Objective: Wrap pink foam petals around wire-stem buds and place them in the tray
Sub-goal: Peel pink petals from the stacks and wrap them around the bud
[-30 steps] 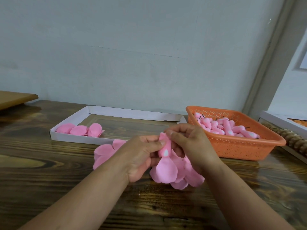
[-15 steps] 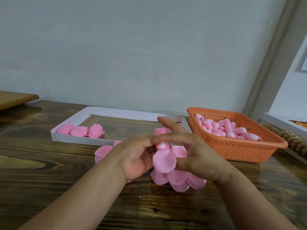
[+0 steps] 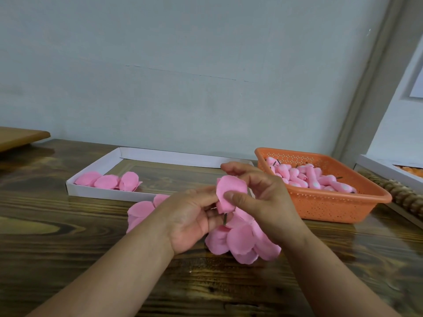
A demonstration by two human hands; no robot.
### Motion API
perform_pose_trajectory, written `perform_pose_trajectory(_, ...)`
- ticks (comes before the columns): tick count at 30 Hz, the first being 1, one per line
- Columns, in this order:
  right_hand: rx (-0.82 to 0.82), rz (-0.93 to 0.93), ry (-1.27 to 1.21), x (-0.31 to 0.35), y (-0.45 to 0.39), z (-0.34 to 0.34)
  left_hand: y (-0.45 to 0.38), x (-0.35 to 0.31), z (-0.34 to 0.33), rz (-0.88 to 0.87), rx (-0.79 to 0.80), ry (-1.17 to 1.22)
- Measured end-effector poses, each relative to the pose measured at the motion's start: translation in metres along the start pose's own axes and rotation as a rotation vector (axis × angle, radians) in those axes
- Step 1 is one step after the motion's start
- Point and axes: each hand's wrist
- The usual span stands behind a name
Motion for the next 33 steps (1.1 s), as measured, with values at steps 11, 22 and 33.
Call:
perform_pose_trajectory(11,-0.009,-0.047,-0.005,-0.0004,-0.0005,0.0010,0.0031,0.0002,-0.0018,-0.078,0.009,-0.051)
perform_pose_trajectory(22,-0.012,0.041,-0.108,-0.0020,-0.0016,0.0075,0.0056,-0.0007,-0.0036,-0.096,0.044,0.002)
perform_pose_trajectory(33,-0.124,0.047,-0.036,-0.0041,-0.0044,0.0057,0.0065,-0.0010,-0.0039,-0.100,0.061,-0.078)
Point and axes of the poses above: each hand's wrist, its own y-axis away from the middle knuckle, its own z-axis out of the back of the hand, x = y × z, and after that the axes turned 3 degrees about z, right-handed
